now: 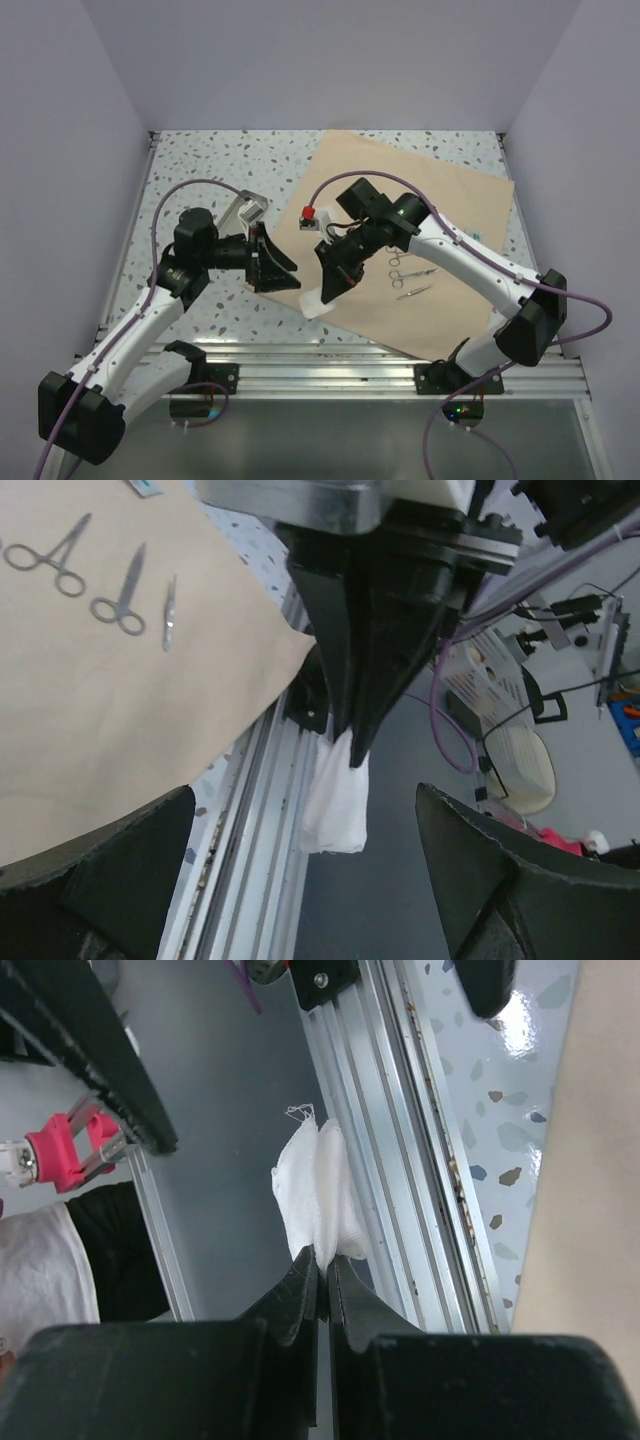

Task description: Prepare the surgical pack

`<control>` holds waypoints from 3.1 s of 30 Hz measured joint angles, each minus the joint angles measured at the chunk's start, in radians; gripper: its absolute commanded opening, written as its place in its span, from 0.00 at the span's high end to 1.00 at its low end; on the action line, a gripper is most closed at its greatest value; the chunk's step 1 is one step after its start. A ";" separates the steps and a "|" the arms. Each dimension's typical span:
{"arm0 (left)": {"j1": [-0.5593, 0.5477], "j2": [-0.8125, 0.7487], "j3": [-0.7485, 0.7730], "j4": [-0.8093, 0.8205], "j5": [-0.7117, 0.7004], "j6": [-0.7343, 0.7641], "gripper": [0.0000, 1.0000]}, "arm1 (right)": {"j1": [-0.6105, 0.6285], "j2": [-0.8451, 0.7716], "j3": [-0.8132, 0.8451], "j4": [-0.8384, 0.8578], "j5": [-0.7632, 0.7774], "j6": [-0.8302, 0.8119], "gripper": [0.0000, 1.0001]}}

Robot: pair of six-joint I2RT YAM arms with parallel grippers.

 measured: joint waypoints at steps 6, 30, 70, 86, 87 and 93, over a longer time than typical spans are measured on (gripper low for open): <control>-0.094 -0.053 -0.048 0.071 0.045 -0.063 0.02 | 0.007 -0.001 0.000 -0.005 -0.039 0.000 1.00; -0.194 0.055 -0.058 0.086 0.020 -0.058 0.67 | 0.037 0.038 0.055 -0.053 -0.061 -0.016 1.00; -0.181 0.066 -0.040 0.108 0.025 -0.066 0.24 | 0.039 0.088 0.094 -0.055 -0.042 -0.006 1.00; -0.180 0.054 -0.044 0.093 0.064 -0.035 0.20 | 0.041 0.087 0.094 -0.069 -0.041 -0.003 1.00; -0.180 0.056 -0.044 0.093 0.064 -0.031 0.18 | 0.041 0.087 0.094 -0.069 -0.041 -0.002 1.00; -0.180 0.065 -0.044 0.088 0.048 0.000 0.14 | 0.041 0.087 0.094 -0.071 -0.041 0.010 1.00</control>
